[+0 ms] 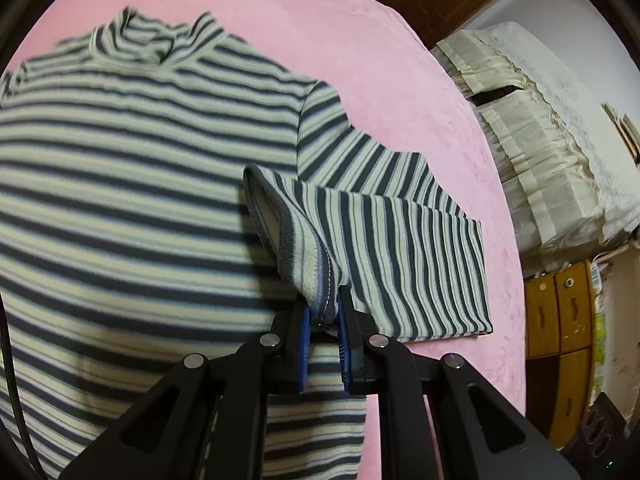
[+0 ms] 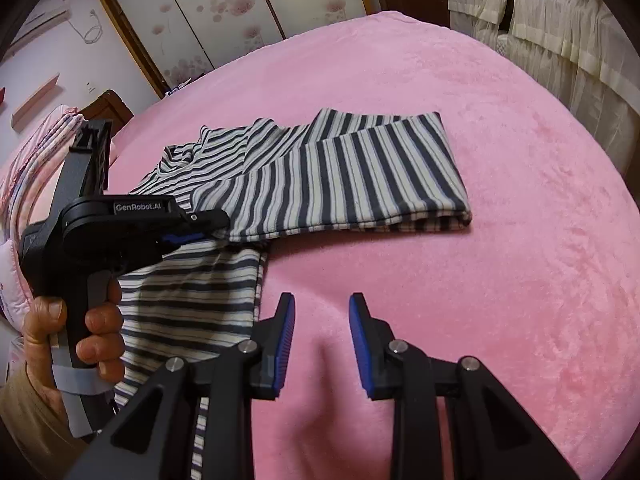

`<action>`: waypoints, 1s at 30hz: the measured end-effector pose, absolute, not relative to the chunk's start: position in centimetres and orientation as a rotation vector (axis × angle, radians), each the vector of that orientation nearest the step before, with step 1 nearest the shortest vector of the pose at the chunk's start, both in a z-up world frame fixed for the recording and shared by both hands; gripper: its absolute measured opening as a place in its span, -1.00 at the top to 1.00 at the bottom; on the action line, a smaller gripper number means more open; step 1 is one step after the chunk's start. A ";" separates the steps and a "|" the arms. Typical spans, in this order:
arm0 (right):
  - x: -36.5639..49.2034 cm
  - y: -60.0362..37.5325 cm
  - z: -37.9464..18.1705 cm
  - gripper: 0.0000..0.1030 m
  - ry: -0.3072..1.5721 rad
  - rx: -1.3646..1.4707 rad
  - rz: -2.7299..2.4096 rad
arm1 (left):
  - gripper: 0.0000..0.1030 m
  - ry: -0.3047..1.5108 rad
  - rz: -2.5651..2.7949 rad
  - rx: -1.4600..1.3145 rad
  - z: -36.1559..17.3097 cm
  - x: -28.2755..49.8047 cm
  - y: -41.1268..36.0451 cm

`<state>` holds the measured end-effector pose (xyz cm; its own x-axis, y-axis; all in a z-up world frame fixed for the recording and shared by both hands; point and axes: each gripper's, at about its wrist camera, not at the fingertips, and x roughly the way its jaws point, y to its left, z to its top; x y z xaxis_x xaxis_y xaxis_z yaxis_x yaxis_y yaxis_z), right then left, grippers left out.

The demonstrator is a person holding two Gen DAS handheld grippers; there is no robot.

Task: Fold small clothes

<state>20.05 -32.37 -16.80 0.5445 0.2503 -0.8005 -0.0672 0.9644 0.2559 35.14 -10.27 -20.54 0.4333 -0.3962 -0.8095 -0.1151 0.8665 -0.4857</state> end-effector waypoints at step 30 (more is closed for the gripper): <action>26.2 -28.2 -19.0 0.44 1.034 0.127 0.192 | 0.82 0.906 0.169 -0.414 -12.0 33.3 13.7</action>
